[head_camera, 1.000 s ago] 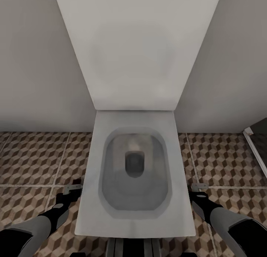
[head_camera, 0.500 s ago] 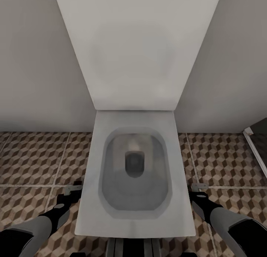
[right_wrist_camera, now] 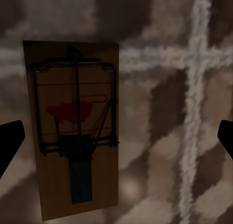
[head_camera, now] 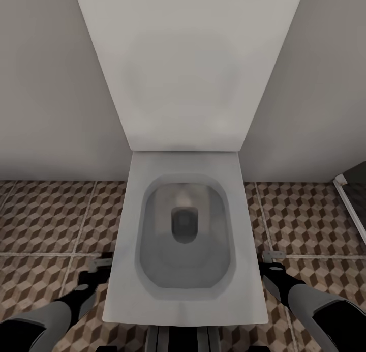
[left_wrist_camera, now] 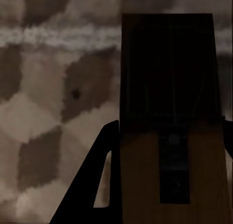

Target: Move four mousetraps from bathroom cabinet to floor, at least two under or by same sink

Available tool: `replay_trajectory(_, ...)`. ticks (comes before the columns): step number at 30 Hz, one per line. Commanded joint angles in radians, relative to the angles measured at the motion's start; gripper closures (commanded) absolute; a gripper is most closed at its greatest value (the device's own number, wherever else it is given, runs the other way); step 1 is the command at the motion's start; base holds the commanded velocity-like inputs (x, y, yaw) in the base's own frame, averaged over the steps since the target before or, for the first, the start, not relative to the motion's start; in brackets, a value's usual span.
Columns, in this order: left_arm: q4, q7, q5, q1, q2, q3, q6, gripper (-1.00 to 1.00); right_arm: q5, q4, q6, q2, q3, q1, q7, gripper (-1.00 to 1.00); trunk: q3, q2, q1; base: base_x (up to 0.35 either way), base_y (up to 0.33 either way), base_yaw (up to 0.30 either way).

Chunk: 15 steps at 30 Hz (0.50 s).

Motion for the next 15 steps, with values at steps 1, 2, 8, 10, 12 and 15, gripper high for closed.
replay_trajectory(1,0.002,0.004,0.002,0.000,-0.002,-0.026,-0.001,1.00,-0.010,-0.001,0.000,0.000,0.009,0.000,-0.003,-1.00,-0.001,0.000,0.000,0.000,0.000,0.000)
replay_trajectory(2,0.002,0.004,0.002,0.000,-0.004,-0.026,-0.001,1.00,-0.010,-0.001,0.000,0.000,0.009,0.000,-0.003,-1.00,-0.001,0.000,0.000,0.000,0.000,0.000)
replay_trajectory(8,0.002,0.004,0.002,0.001,-0.017,-0.026,-0.001,1.00,-0.010,-0.001,0.000,0.000,0.009,0.000,-0.003,-1.00,-0.001,0.000,0.000,0.000,0.000,0.000)
replay_trajectory(10,0.002,0.004,0.002,0.001,-0.018,-0.026,-0.001,1.00,-0.010,-0.001,0.000,0.000,0.009,0.000,-0.003,-1.00,-0.001,0.000,0.000,0.000,0.000,0.000)
replay_trajectory(12,0.002,0.004,0.002,0.001,-0.020,-0.026,-0.001,1.00,-0.010,-0.001,0.000,0.000,0.009,0.000,-0.003,-1.00,-0.001,0.000,0.000,0.000,0.000,0.000)
replay_trajectory(15,0.002,0.004,0.002,0.001,-0.021,-0.026,-0.001,1.00,-0.010,-0.001,0.000,0.000,0.009,0.000,-0.003,-1.00,-0.001,0.000,0.000,0.000,0.000,0.000)
